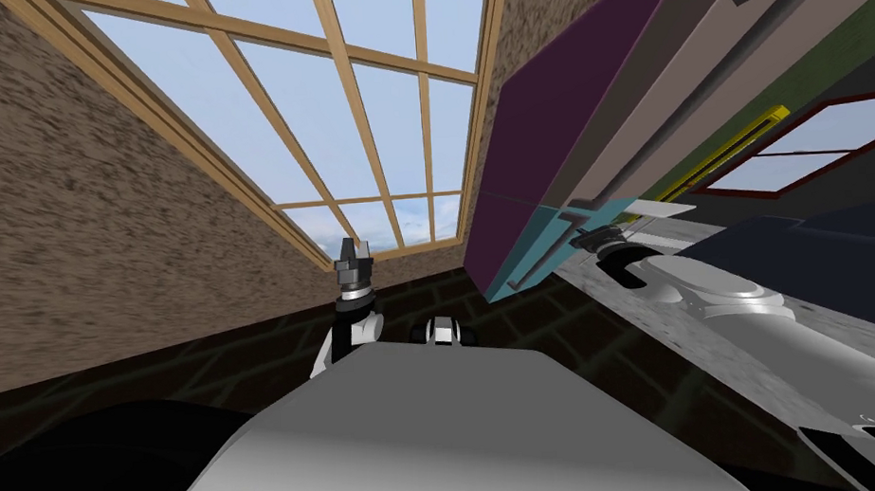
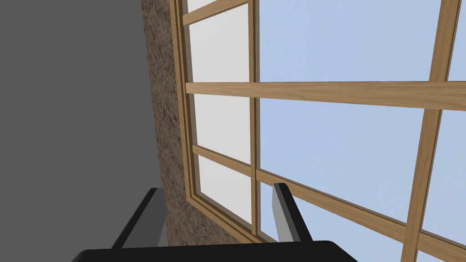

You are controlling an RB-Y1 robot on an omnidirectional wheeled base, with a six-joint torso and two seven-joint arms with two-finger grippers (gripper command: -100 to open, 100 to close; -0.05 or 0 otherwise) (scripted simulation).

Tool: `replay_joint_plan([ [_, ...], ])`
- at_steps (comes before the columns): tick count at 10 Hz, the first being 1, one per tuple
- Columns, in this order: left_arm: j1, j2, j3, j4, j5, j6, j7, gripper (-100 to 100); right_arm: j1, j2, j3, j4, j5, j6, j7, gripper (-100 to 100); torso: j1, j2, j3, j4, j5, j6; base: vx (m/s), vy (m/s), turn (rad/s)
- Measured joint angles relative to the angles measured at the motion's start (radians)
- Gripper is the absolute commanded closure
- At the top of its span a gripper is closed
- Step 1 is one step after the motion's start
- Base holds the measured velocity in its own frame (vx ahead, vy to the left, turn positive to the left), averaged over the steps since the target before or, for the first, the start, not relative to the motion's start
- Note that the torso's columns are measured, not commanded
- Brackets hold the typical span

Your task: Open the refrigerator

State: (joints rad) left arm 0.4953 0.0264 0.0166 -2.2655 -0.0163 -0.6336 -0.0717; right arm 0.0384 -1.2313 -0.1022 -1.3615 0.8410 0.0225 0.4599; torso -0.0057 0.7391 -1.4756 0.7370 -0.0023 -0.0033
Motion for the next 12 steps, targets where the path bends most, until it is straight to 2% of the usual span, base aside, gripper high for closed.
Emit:
replay_joint_plan([
  [1, 0.000, 0.000, 0.000, 0.000, 0.000, 0.000, 0.000, 0, 0.009, 0.003, 0.005, -0.037, 0.000, -0.004, 0.000, 100, -0.004, 0.004, 0.003, 0.002, -0.001, 0.003, -0.189, -0.235, 0.025],
  [2, 0.000, 0.000, 0.000, 0.000, 0.000, 0.000, 0.000, 0, 0.003, 0.007, 0.007, -0.042, 0.002, -0.014, 0.001, 100, 0.001, 0.003, 0.003, 0.002, 0.000, 0.004, -0.189, -0.278, -0.006],
  [4, 0.000, 0.000, 0.000, 0.000, 0.000, 0.000, 0.000, 0, 0.015, 0.008, -0.002, -0.084, 0.002, -0.044, 0.001, 100, 0.002, -0.002, -0.001, 0.001, 0.001, 0.003, -0.177, -0.369, 0.014],
  [5, 0.000, 0.000, 0.000, 0.000, 0.000, 0.000, 0.000, 0, 0.003, 0.028, -0.008, -0.089, 0.013, -0.078, 0.010, 100, 0.001, -0.002, -0.001, 0.001, 0.001, 0.003, -0.172, -0.260, 0.017],
  [7, 0.000, 0.000, 0.000, 0.000, 0.000, 0.000, 0.000, 0, -0.015, 0.033, 0.019, -0.115, 0.016, -0.086, 0.014, 100, 0.013, -0.001, 0.000, 0.001, 0.005, 0.003, -0.230, -0.259, 0.007],
  [8, 0.000, 0.000, 0.000, 0.000, 0.000, 0.000, 0.000, 0, -0.023, 0.041, 0.022, -0.129, 0.019, -0.102, 0.017, 100, 0.005, 0.003, 0.002, 0.002, 0.003, 0.004, -0.170, -0.236, 0.021],
  [10, 0.000, 0.000, 0.000, 0.000, 0.000, 0.000, 0.000, 0, -0.023, 0.037, 0.028, -0.159, 0.017, -0.118, 0.014, 100, 0.009, -0.005, -0.003, 0.000, 0.003, 0.003, -0.161, -0.216, 0.005],
  [11, 0.000, 0.000, 0.000, 0.000, 0.000, 0.000, 0.000, 0, -0.019, 0.030, 0.035, -0.191, 0.016, -0.123, 0.009, 100, 0.004, -0.002, -0.001, 0.001, 0.002, 0.003, -0.225, -0.323, 0.026],
  [12, 0.000, 0.000, 0.000, 0.000, 0.000, 0.000, 0.000, 0, -0.011, 0.044, 0.019, -0.212, 0.019, -0.148, 0.014, 100, 0.000, 0.001, 0.001, 0.002, 0.000, 0.004, -0.148, -0.261, 0.009],
])
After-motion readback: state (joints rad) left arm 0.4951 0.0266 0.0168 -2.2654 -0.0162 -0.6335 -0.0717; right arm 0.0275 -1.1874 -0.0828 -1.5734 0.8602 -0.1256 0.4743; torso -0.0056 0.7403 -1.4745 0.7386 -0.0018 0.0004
